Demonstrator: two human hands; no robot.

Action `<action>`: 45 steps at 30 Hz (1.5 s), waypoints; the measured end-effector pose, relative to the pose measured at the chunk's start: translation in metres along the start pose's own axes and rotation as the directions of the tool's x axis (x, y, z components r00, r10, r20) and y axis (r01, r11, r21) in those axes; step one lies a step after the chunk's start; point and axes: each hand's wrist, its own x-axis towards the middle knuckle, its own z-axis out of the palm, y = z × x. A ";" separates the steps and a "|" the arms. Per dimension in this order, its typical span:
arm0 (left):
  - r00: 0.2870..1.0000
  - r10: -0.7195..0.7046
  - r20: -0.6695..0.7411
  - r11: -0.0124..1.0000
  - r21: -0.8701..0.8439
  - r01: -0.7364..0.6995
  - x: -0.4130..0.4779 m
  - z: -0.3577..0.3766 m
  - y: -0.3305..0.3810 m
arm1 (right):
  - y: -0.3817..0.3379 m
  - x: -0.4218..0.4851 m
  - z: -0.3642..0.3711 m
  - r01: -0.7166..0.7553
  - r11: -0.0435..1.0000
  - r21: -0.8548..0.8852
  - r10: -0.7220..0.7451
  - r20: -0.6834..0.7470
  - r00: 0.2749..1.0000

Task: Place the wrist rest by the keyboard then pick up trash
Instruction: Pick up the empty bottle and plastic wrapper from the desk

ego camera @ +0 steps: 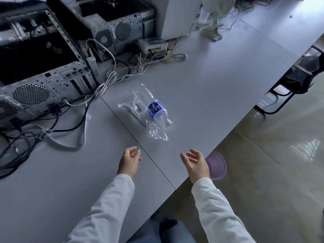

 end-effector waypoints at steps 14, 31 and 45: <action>0.920 -0.108 -0.376 0.993 -0.090 0.080 0.085 0.039 0.084 | -0.094 0.161 0.061 0.234 0.926 -0.296 -0.151 0.278 0.949; 0.751 -0.167 -0.639 0.927 0.158 0.340 0.127 0.090 0.104 | -0.117 0.237 0.054 0.216 0.918 -0.333 -0.030 0.484 0.875; 0.786 -0.233 -0.572 0.971 -0.094 0.220 0.126 0.092 0.105 | -0.106 0.244 0.036 0.111 0.959 -0.261 0.033 0.494 0.869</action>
